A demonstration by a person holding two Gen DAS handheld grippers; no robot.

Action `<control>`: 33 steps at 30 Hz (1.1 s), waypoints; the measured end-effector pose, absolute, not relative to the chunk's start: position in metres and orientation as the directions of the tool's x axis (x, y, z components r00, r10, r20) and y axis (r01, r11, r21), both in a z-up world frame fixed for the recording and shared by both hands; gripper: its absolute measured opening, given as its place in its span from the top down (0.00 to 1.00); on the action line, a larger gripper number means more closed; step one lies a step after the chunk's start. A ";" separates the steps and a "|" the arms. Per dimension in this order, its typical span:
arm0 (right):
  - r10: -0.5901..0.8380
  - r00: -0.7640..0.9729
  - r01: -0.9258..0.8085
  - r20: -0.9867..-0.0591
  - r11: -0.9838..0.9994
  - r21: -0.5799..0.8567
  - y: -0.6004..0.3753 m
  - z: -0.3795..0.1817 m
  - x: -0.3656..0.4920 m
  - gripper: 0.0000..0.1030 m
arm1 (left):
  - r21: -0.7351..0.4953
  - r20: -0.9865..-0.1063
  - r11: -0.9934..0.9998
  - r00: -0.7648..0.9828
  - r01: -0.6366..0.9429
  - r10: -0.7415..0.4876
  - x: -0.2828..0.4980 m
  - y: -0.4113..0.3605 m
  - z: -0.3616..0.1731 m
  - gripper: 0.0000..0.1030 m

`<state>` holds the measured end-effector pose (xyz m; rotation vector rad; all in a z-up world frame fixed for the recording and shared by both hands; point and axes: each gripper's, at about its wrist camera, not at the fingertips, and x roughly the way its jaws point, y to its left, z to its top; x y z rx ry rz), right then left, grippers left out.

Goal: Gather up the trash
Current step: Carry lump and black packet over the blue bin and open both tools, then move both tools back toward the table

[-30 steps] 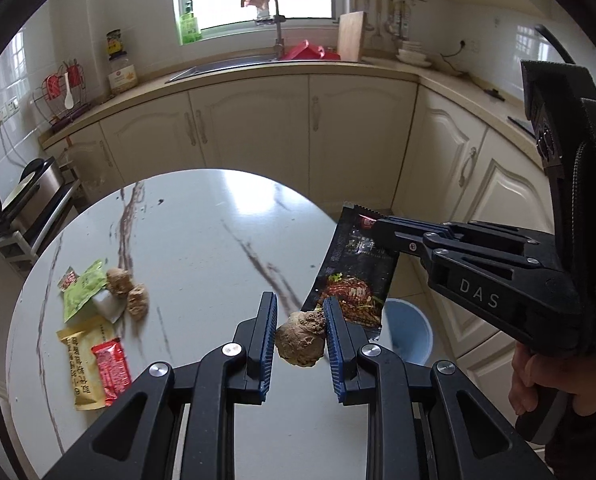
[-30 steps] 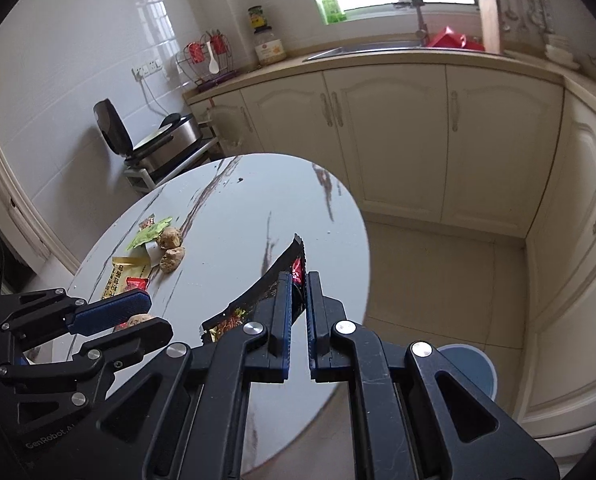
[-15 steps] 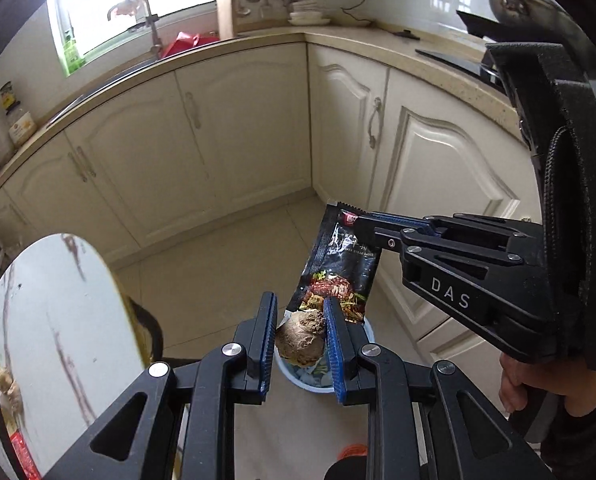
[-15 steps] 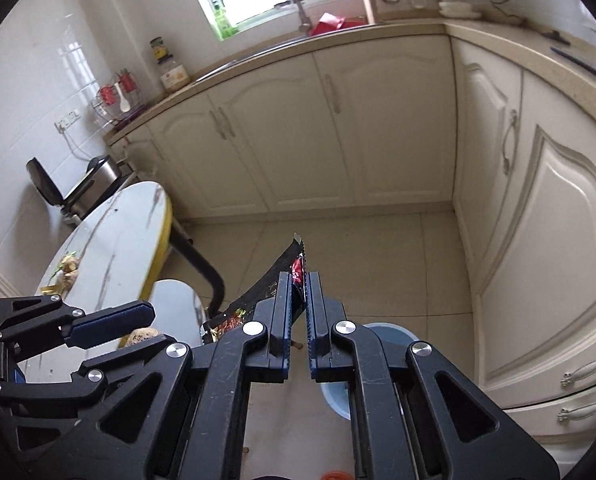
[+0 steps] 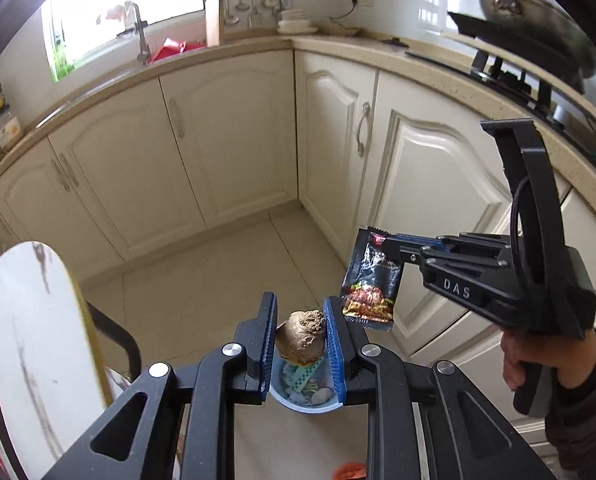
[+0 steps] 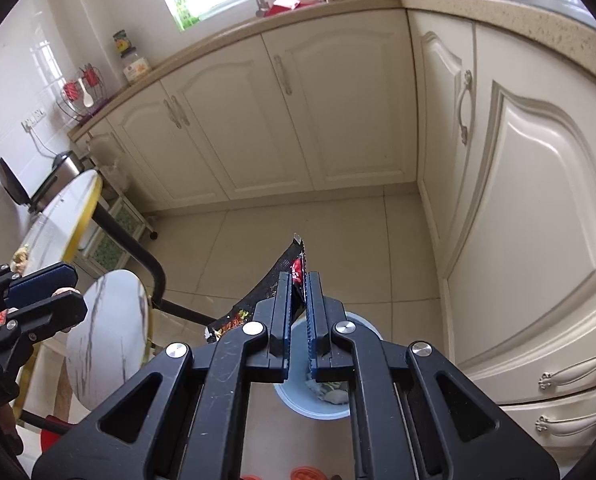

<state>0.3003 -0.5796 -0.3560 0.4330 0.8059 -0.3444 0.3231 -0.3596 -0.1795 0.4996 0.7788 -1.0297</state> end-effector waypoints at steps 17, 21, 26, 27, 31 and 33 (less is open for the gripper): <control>-0.084 0.490 0.537 -0.867 0.813 0.225 -0.609 -0.458 0.323 0.88 | -0.070 -0.875 0.470 0.172 0.880 -0.452 0.366 -0.449 -0.288 0.47; -0.077 0.460 0.563 -0.884 0.796 0.223 -0.611 -0.461 0.323 0.76 | -0.075 -0.880 0.486 0.172 0.871 -0.443 0.368 -0.442 -0.284 0.47; -0.087 0.505 0.548 -0.859 0.801 0.241 -0.603 -0.434 0.306 0.57 | -0.063 -0.857 0.501 0.210 0.863 -0.470 0.361 -0.420 -0.259 0.47; -0.096 0.516 0.546 -0.851 0.803 0.240 -0.600 -0.426 0.302 0.50 | -0.063 -0.847 0.497 0.216 0.866 -0.485 0.356 -0.415 -0.251 0.46; -0.135 0.578 0.529 -0.805 0.813 0.244 -0.582 -0.383 0.279 0.40 | -0.033 -0.796 0.517 0.291 0.855 -0.531 0.331 -0.377 -0.209 0.34; -0.159 0.603 0.521 -0.782 0.821 0.235 -0.571 -0.359 0.268 0.31 | -0.022 -0.757 0.535 0.336 0.844 -0.560 0.315 -0.353 -0.186 0.32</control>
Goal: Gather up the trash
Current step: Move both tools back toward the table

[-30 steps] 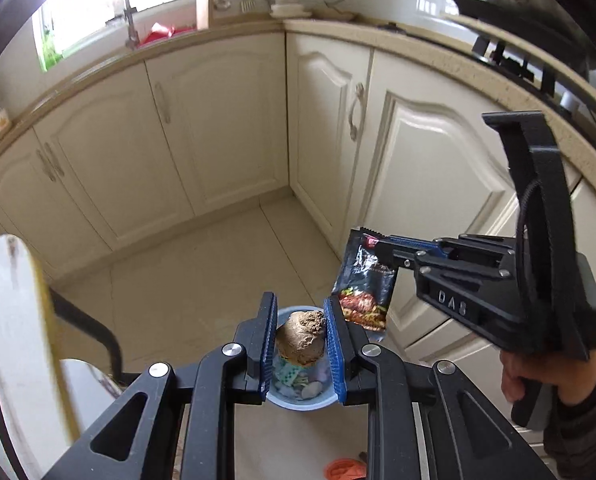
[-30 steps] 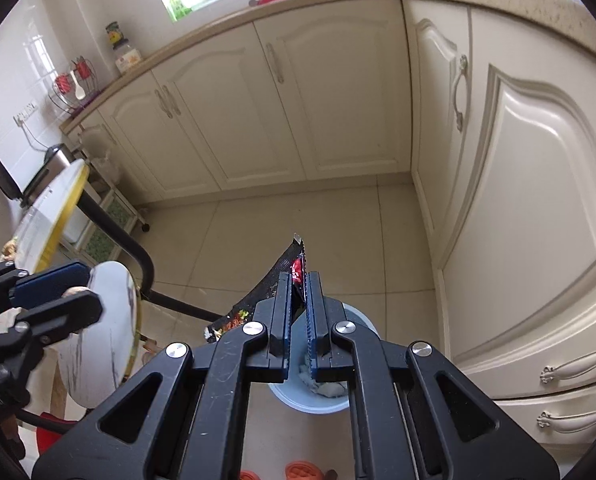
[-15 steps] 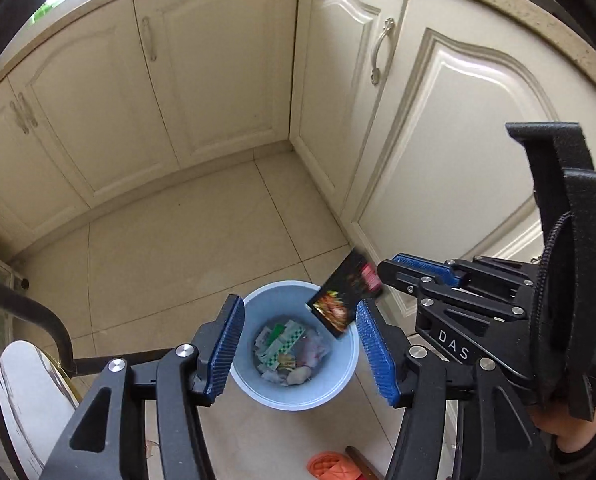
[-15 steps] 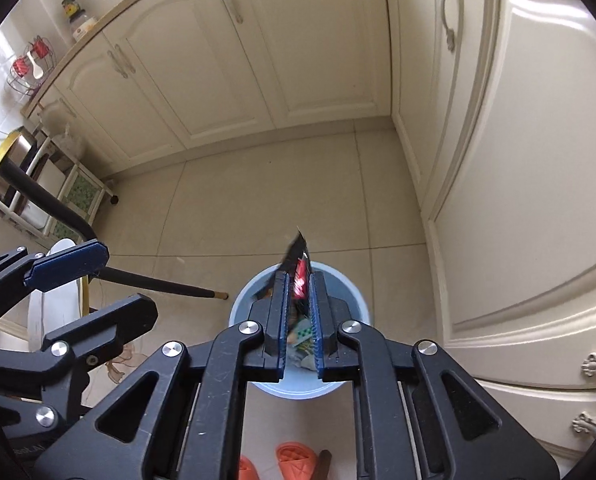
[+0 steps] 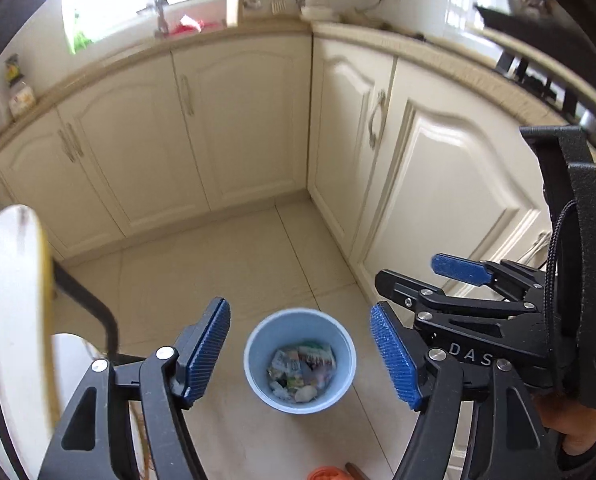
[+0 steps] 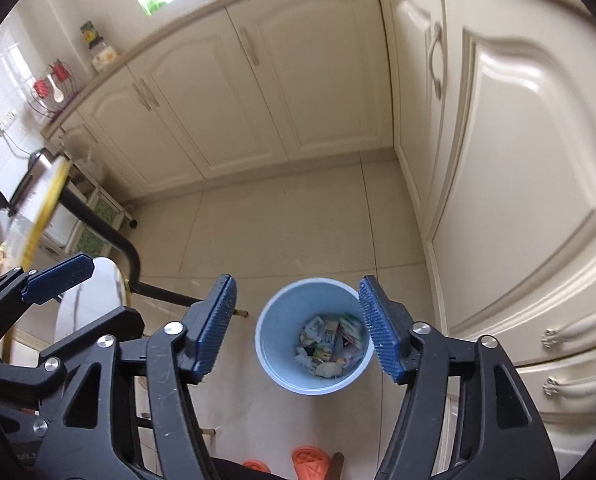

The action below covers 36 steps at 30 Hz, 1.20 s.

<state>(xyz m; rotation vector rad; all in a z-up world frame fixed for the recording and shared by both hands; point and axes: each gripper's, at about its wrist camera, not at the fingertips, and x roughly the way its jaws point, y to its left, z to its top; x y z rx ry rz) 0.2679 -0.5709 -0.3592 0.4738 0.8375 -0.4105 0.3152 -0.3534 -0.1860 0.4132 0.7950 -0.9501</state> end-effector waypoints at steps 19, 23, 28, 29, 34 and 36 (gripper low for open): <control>-0.064 0.867 0.147 -0.495 0.981 0.129 -0.339 -0.167 0.252 0.00 | -0.007 -0.429 0.845 0.762 0.534 -0.485 0.198 -0.045 -0.065 0.01; -0.003 0.860 0.073 -0.510 0.990 0.118 -0.288 -0.164 0.271 0.00 | -0.010 -0.425 0.886 0.800 0.463 -0.423 0.187 -0.009 -0.077 0.01; 0.031 0.843 0.021 -0.537 0.996 0.090 -0.246 -0.176 0.297 0.00 | -0.030 -0.449 0.917 0.814 0.399 -0.369 0.180 0.030 -0.091 0.01; 0.034 0.837 0.015 -0.546 0.996 0.086 -0.241 -0.179 0.303 0.00 | -0.036 -0.457 0.919 0.811 0.393 -0.365 0.182 0.038 -0.095 0.01; 0.045 0.805 -0.002 -0.591 0.997 0.074 -0.223 -0.203 0.331 0.00 | -0.097 -0.512 0.913 0.767 0.395 -0.387 0.224 0.050 -0.104 0.01; 0.042 0.792 0.000 -0.609 0.998 0.068 -0.219 -0.214 0.344 0.00 | -0.120 -0.543 0.912 0.743 0.392 -0.391 0.246 0.059 -0.114 0.01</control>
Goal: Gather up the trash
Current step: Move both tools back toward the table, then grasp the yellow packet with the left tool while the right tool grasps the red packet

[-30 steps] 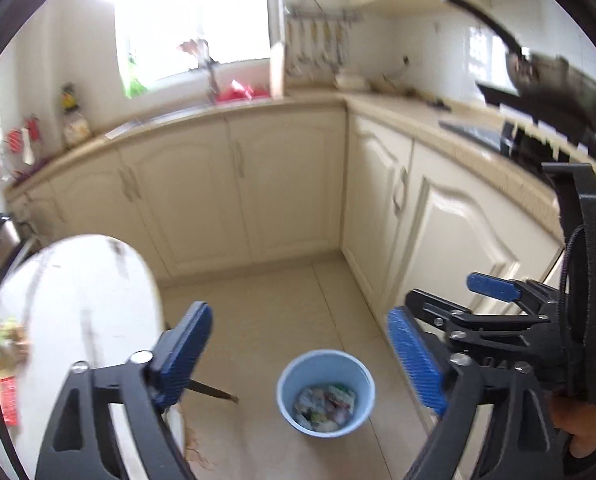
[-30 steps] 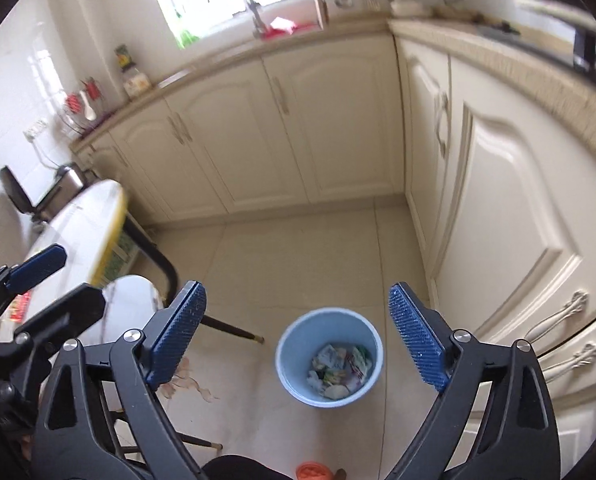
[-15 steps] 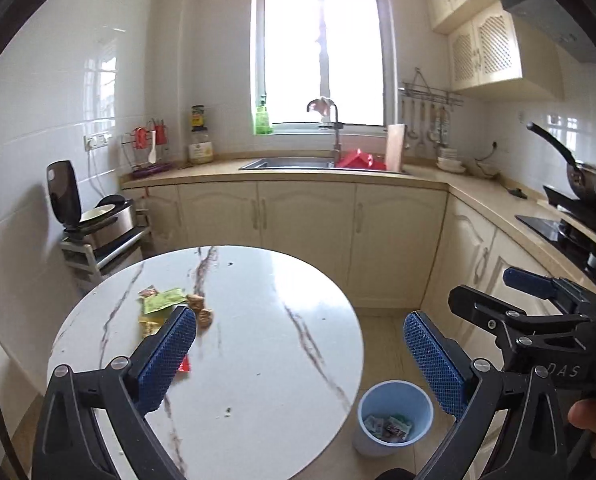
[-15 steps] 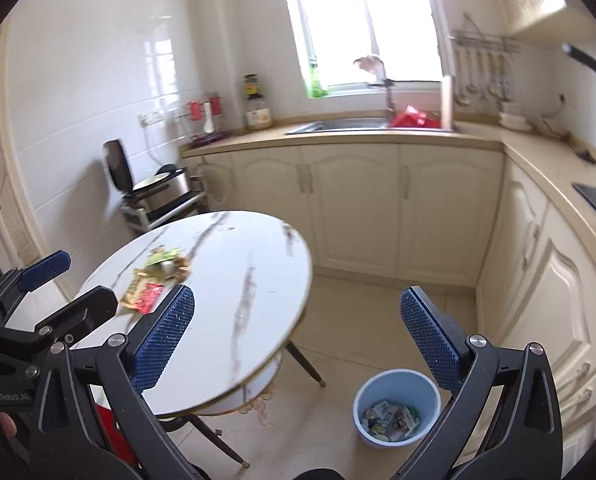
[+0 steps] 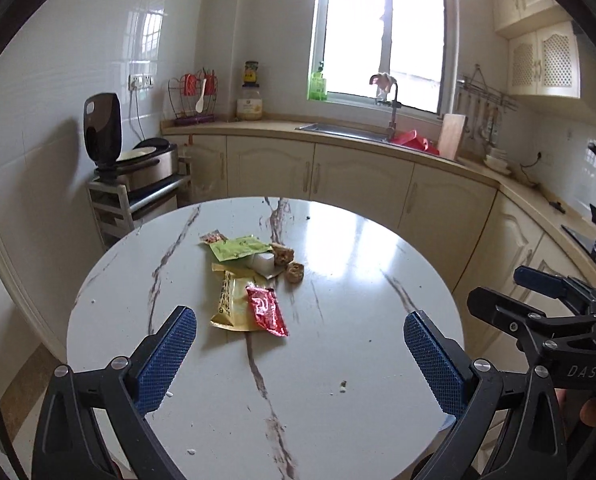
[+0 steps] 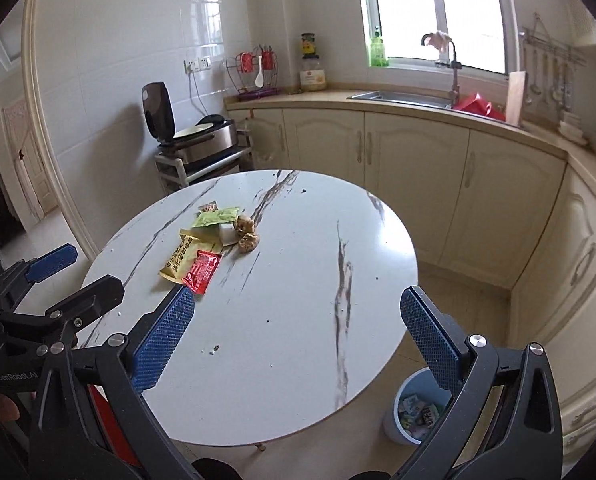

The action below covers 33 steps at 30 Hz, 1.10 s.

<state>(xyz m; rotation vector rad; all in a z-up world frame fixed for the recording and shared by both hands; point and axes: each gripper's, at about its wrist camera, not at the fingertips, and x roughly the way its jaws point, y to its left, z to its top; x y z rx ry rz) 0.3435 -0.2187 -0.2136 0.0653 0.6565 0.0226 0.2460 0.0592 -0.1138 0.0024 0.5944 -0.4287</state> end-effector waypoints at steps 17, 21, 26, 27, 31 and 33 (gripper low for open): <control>0.074 0.668 -0.014 -0.740 0.996 0.088 -0.195 -0.283 0.440 0.00 | -0.325 -0.726 0.880 0.505 0.347 -0.467 0.438 0.110 -0.169 0.40; 0.063 0.650 -0.003 -0.757 0.997 0.080 -0.190 -0.291 0.454 0.00 | -0.270 -0.749 0.891 0.502 0.366 -0.433 0.461 0.106 -0.163 0.61; 0.063 0.632 -0.010 -0.772 0.997 0.072 -0.179 -0.297 0.465 0.00 | -0.222 -0.751 0.894 0.517 0.389 -0.411 0.463 0.103 -0.157 0.94; 0.068 0.627 -0.016 -0.776 0.997 0.075 -0.177 -0.298 0.467 0.00 | -0.224 -0.747 0.896 0.524 0.383 -0.410 0.462 0.105 -0.156 0.96; 0.094 0.613 -0.039 -0.785 0.995 0.089 -0.167 -0.300 0.469 0.00 | -0.213 -0.745 0.897 0.529 0.387 -0.405 0.452 0.118 -0.155 0.98; 0.101 0.603 -0.051 -0.792 0.995 0.087 -0.159 -0.303 0.472 0.00 | -0.207 -0.748 0.895 0.527 0.395 -0.405 0.446 0.123 -0.155 0.98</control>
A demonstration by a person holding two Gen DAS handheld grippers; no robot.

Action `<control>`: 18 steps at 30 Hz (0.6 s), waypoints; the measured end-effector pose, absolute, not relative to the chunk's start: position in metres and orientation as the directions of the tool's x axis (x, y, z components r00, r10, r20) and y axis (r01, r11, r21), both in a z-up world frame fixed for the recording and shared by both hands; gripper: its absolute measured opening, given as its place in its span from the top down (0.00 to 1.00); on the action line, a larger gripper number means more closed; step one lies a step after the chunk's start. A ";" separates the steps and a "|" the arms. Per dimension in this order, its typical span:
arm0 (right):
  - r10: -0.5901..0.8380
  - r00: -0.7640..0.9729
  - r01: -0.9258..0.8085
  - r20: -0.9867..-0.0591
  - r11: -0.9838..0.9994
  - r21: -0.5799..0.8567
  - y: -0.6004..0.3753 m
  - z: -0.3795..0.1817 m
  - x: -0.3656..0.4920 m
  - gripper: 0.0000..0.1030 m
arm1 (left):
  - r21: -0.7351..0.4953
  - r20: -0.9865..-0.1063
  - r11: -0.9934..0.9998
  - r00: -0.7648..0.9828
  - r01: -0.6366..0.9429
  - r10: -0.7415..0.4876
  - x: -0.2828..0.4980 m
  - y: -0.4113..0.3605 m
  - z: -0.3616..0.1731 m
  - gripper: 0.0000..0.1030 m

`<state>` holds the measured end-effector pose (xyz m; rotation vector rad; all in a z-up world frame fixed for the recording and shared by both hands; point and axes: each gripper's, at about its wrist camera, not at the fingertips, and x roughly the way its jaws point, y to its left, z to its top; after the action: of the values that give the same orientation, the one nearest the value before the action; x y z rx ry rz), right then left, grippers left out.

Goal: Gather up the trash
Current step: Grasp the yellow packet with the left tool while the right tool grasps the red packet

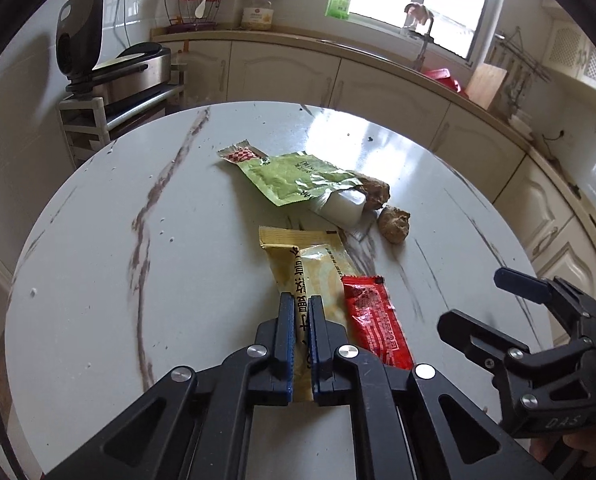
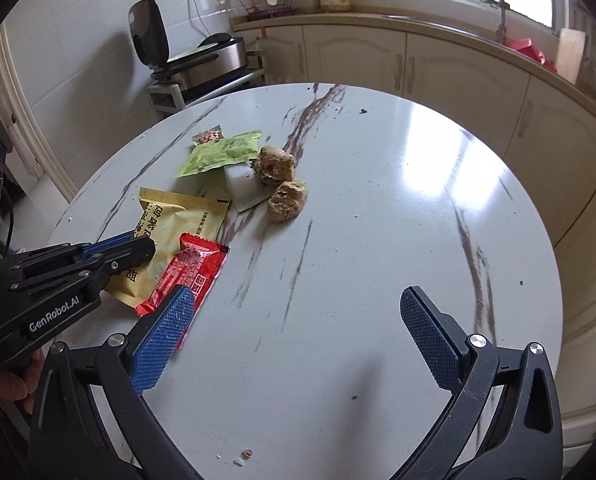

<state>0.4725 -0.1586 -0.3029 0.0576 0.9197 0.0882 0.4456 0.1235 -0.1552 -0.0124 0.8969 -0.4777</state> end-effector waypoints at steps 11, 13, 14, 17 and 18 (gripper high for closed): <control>0.143 0.539 -0.129 -0.830 0.988 0.086 -0.116 -0.314 0.471 0.02 | -0.191 -0.755 0.898 0.525 0.397 -0.393 0.413 0.148 -0.159 0.98; 0.157 0.523 -0.140 -0.838 0.985 0.097 -0.115 -0.315 0.471 0.02 | -0.183 -0.755 0.900 0.530 0.395 -0.386 0.410 0.149 -0.157 0.98; 0.154 0.525 -0.141 -0.837 0.986 0.093 -0.114 -0.315 0.470 0.02 | -0.182 -0.754 0.900 0.532 0.396 -0.386 0.409 0.150 -0.156 0.98; 0.182 0.533 -0.163 -0.826 0.980 0.111 -0.110 -0.309 0.466 0.02 | -0.179 -0.740 0.902 0.550 0.394 -0.387 0.403 0.155 -0.148 0.97; 0.184 0.535 -0.172 -0.824 0.979 0.107 -0.108 -0.307 0.464 0.02 | -0.168 -0.738 0.903 0.556 0.396 -0.382 0.400 0.157 -0.146 0.97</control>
<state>0.4640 -0.1076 -0.3073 0.0135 0.9835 0.2124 0.3998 0.1568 -0.1460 0.0183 0.8666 -0.4593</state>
